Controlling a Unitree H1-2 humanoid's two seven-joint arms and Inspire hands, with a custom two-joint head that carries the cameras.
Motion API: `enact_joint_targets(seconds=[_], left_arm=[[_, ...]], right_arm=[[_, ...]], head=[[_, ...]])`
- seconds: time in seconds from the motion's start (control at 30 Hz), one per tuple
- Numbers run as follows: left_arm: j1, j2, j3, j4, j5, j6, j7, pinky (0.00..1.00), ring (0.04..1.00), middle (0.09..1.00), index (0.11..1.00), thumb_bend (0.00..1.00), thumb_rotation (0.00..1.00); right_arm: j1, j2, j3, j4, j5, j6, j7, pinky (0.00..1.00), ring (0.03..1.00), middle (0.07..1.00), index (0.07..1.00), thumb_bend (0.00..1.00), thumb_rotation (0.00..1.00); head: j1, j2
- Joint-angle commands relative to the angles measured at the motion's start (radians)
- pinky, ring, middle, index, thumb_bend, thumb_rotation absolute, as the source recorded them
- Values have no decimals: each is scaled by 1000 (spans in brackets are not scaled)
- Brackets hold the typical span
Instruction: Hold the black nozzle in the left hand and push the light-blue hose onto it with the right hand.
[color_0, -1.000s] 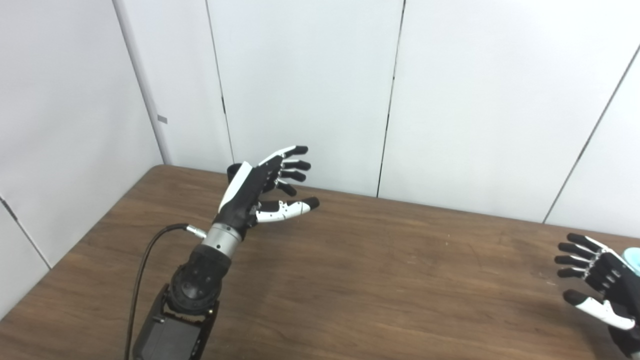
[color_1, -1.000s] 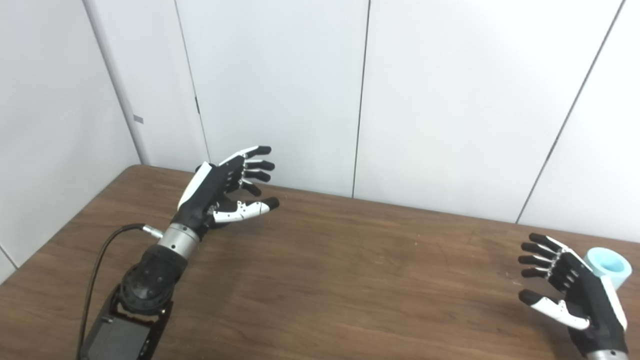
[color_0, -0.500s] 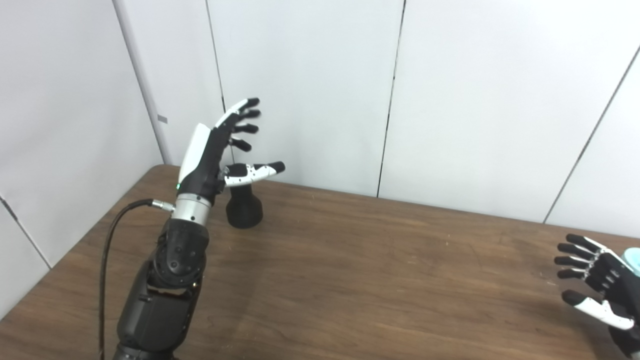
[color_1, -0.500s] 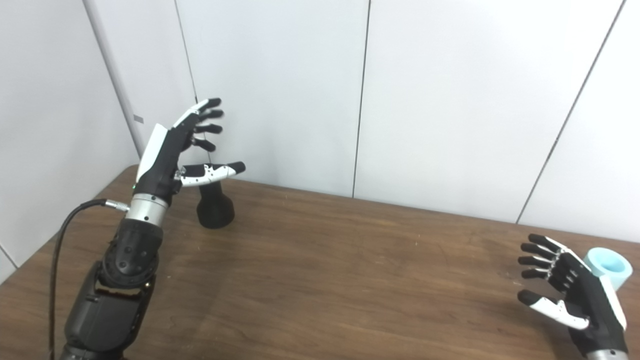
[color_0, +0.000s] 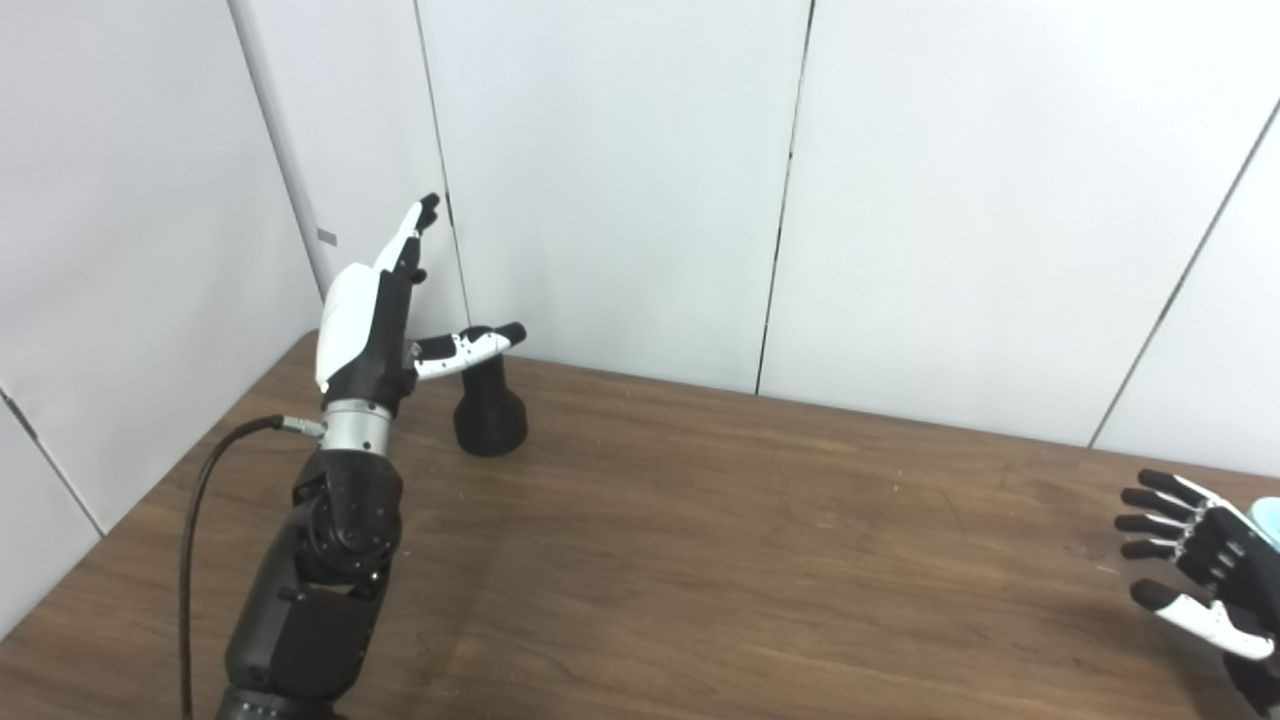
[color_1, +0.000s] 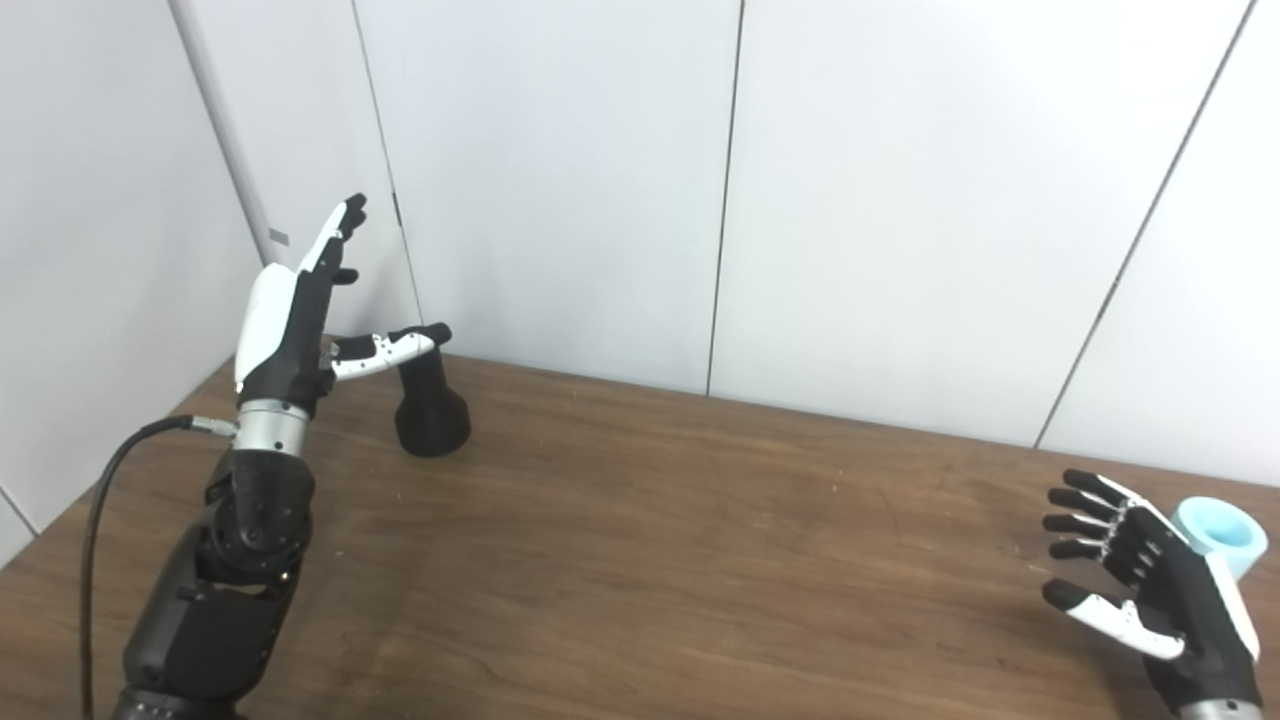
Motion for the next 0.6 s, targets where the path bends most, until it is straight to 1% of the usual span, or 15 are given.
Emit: enact_joint_targets(seconds=[0.0,0.17,0.27,0.3,0.43,0.5,0.57], left_arm=[[-46,38,6,-26,9,35,-20,782,998,967,961,707,254],[-46,63,-20,-25,35,179,-99,797,985,955,947,726,278],[-51,73,-32,-13,39,243,-129,876,996,967,965,772,317],[-52,76,-36,-10,38,257,-136,910,998,973,974,786,330],[-56,86,-43,-2,26,303,-162,984,1000,987,994,830,358],[-62,90,-45,10,21,327,-186,996,1000,992,999,848,369],[-68,91,-42,24,22,337,-209,1000,1000,994,1000,867,384]], right_arm=[[135,59,6,104,9,-14,-9,581,675,740,772,1000,427],[136,59,3,101,11,-14,-7,582,676,741,772,1000,429],[136,60,2,98,14,-14,-6,581,676,740,772,1000,428],[137,61,2,98,14,-14,-7,581,675,740,772,1000,428],[138,61,1,95,15,-14,-6,581,676,740,772,1000,428],[139,62,2,91,15,-14,-7,581,676,740,772,1000,427],[139,64,2,88,15,-14,-8,581,676,741,772,1000,430]], head=[[3,2],[-2,3],[-2,7],[-2,7],[-2,10],[-4,12],[-4,12]])
